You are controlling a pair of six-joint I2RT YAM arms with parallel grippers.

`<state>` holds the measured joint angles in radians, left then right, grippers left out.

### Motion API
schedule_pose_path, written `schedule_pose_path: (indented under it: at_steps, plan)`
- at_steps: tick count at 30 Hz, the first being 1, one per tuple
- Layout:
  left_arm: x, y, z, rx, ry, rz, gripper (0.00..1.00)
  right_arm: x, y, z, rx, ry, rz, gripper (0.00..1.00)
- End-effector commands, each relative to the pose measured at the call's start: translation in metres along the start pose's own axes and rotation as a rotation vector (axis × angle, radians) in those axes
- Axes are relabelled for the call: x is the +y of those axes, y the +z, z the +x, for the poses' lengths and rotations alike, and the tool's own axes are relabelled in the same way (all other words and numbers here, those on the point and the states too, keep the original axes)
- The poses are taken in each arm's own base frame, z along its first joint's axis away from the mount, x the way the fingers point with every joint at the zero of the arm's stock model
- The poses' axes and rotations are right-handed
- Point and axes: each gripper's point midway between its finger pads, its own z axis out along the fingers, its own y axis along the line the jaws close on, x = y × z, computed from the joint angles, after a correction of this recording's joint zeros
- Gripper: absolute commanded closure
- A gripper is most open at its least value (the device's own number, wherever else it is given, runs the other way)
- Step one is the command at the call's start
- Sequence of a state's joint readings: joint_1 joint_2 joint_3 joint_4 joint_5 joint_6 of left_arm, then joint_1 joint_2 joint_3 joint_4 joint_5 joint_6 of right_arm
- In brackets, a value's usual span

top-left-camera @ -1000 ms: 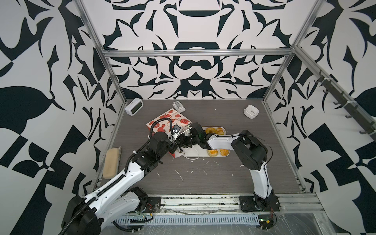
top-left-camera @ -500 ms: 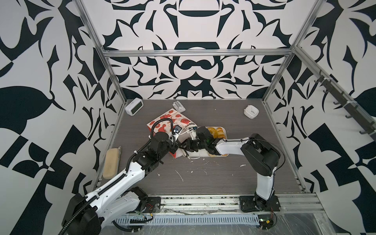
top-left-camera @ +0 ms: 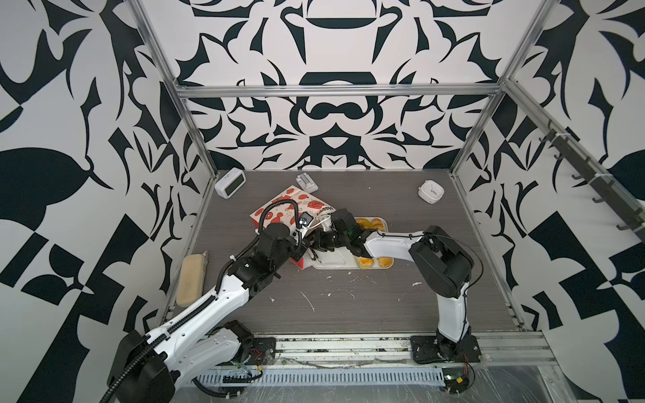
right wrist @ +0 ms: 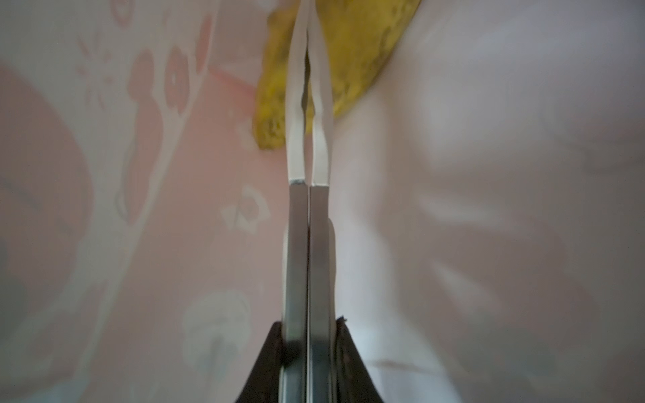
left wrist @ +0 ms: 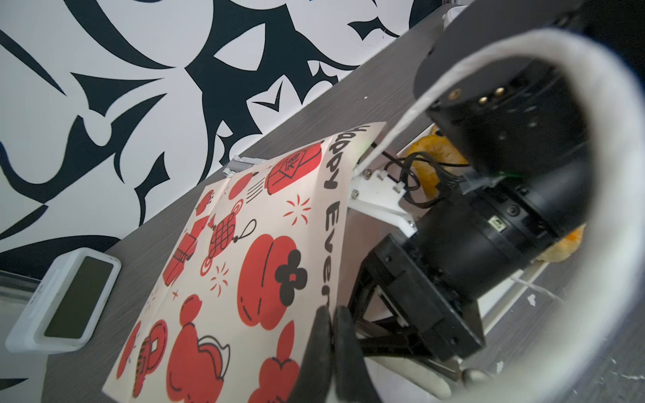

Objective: Take the fake bread out of the paper bag

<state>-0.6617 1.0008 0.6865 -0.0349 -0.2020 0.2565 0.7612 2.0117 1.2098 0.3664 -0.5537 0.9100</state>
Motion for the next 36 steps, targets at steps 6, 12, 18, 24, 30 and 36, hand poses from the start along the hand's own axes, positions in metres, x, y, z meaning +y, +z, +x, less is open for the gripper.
schedule_pose_path:
  at_steps: [6, 12, 18, 24, 30, 36]
  plan:
    - [0.007, -0.007, -0.022, -0.041, 0.03, -0.018, 1.0, 0.039, 0.012, -0.035, -0.045, -0.091, -0.09, 1.0]
    - [0.008, -0.009, -0.037, -0.06, 0.071, -0.029, 1.0, 0.05, 0.019, -0.042, -0.058, -0.112, -0.126, 1.0]
    - [0.002, -0.006, -0.054, -0.043, 0.184, -0.053, 1.0, 0.071, 0.023, -0.054, -0.092, -0.151, -0.186, 1.0]
    - [-0.01, 0.001, -0.072, -0.025, 0.292, -0.073, 1.0, 0.086, 0.028, -0.064, -0.112, -0.177, -0.221, 1.0]
    - [-0.009, 0.007, -0.066, 0.0, 0.3, -0.089, 1.0, 0.079, 0.031, -0.058, -0.095, -0.175, -0.204, 1.0]
    - [-0.006, 0.011, -0.062, 0.049, 0.317, -0.105, 1.0, 0.067, 0.039, -0.052, -0.065, -0.09, -0.248, 1.0]
